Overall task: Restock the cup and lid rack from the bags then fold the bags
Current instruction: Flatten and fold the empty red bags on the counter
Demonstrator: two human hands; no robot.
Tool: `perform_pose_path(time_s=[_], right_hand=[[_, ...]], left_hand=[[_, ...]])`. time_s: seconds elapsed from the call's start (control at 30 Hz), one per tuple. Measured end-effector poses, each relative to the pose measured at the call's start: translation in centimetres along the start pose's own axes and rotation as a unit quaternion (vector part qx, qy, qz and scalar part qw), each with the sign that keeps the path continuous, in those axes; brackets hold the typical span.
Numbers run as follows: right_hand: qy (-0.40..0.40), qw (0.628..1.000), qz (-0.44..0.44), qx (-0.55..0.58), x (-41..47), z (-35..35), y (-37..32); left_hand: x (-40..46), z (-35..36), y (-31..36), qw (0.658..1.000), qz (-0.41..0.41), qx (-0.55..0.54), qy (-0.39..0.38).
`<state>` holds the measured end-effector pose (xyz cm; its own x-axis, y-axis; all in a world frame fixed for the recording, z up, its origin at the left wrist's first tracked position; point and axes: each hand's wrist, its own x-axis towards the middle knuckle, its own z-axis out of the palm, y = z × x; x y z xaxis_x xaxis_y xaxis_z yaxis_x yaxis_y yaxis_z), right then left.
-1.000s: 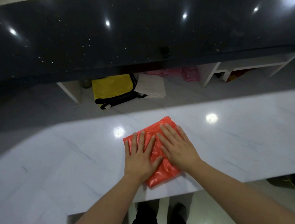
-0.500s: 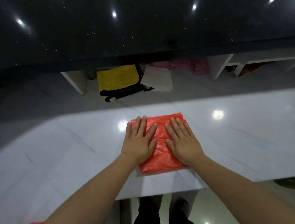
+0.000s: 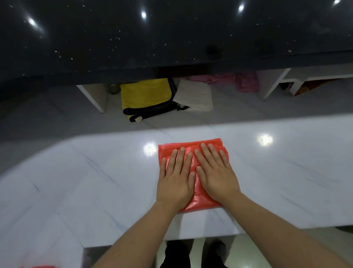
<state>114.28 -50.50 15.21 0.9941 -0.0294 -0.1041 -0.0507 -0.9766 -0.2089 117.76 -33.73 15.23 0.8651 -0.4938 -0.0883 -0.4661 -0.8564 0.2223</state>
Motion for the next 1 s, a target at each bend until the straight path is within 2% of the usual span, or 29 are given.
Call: perform_pose_path(time_s=[0.13,0.4,0.57,0.7,0.83,0.93,1.0], right_hand=[[0.025,1.000,-0.011,0.005,-0.1,0.3,0.8],[0.023,1.000,0.009,0.019,-0.6,-0.3,2.8],[-0.038,0.999,0.012,0.006,-1.1,-1.1,3.6],[-0.084,0.996,0.005,0.005,-3.0,-1.8,4.2],[-0.102,0.995,0.013,0.007,-6.2,-2.0,5.0],[-0.105,0.994,0.018,0.001,-9.1,-2.1,6.1],[-0.113,0.993,0.019,0.001,-10.6,-2.2,6.5]], left_hand=[[-0.1,0.7,-0.7,1.000,0.021,0.002,0.012],[-0.2,0.0,-2.8,1.000,0.015,0.003,0.009],[-0.6,-0.8,-4.3,0.999,0.035,0.007,-0.027],[-3.1,-1.8,-5.3,0.992,0.091,-0.002,-0.085],[-8.3,-1.9,-5.3,0.974,0.193,-0.003,-0.119],[-11.5,-1.1,-5.3,0.956,0.268,0.052,-0.112],[-12.6,-0.8,-4.9,0.954,0.276,0.072,-0.095]])
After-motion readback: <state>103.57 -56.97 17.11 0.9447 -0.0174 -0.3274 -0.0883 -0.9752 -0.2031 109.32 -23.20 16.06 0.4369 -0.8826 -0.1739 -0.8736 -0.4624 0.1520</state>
